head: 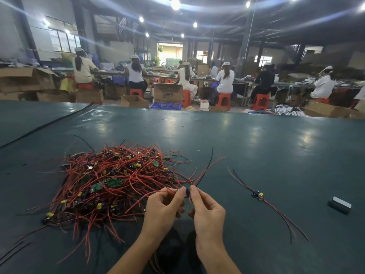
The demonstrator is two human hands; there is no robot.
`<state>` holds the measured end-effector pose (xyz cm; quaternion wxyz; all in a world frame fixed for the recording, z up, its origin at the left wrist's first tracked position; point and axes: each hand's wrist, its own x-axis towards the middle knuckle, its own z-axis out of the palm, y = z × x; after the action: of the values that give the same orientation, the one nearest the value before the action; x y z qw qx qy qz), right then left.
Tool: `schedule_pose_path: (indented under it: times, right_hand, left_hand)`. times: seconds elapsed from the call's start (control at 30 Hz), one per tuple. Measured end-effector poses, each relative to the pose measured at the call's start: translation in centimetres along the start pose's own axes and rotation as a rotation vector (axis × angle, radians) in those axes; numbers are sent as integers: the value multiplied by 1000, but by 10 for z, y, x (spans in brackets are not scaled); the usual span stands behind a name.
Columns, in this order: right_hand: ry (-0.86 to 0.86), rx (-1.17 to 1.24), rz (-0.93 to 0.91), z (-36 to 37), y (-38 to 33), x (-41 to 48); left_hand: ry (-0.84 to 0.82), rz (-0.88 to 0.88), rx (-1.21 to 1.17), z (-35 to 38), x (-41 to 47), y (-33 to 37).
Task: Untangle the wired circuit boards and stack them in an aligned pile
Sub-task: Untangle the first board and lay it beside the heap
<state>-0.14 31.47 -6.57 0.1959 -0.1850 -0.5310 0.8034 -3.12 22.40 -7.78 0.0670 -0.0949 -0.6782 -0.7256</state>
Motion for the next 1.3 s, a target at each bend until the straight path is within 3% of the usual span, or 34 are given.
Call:
schedule_pose_path:
  times: [0.3, 0.63, 0.87, 1.07, 1.3]
  right_hand:
    - [4, -133, -108, 0, 2, -5]
    - [61, 60, 63, 1, 1, -2]
    - [-3, 94, 121, 4, 0, -8]
    - [1, 96, 200, 3, 0, -5]
    - [122, 161, 306, 3, -5, 5]
  left_hand:
    - [-21, -40, -3, -4, 0, -9]
    - [-92, -67, -9, 3, -1, -10]
    - [6, -149, -113, 3, 0, -12]
    - [-43, -174, -141, 3, -3, -9]
    - [100, -236, -227, 8, 2, -7]
